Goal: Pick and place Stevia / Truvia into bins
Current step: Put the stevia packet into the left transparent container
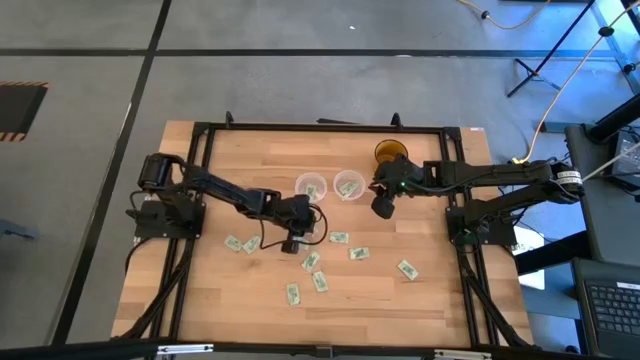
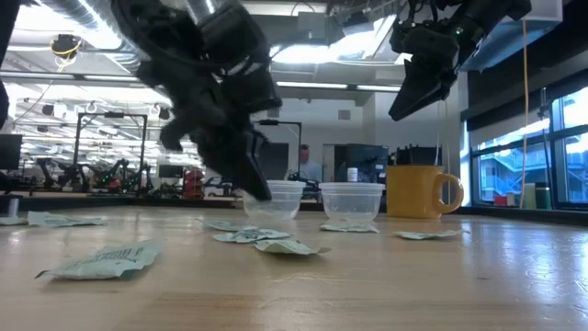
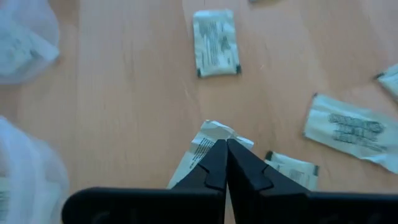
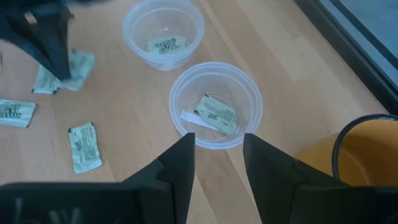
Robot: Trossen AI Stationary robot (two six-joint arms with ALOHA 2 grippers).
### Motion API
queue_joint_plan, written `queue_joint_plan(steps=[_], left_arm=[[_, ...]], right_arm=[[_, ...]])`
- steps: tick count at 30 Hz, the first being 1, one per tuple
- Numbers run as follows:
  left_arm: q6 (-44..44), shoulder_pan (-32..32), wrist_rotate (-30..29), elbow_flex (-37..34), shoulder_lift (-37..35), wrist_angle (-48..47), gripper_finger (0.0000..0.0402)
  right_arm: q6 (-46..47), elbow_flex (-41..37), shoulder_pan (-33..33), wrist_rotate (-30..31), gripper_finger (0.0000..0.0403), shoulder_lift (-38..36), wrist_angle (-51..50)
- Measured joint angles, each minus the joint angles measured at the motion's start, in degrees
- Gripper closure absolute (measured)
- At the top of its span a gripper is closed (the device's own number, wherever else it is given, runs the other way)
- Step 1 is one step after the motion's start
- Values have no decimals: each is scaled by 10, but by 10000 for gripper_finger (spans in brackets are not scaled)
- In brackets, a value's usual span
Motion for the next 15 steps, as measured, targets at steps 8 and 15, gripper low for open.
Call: queue_joint_plan(steps=[8, 15], left_arm=[[25, 13, -7, 9, -98, -38, 400], [33, 69, -47, 9, -134, -56, 400]], right_arm=[[1, 0, 0, 0, 264, 0, -2], [1, 0, 0, 0, 264, 0, -2]])
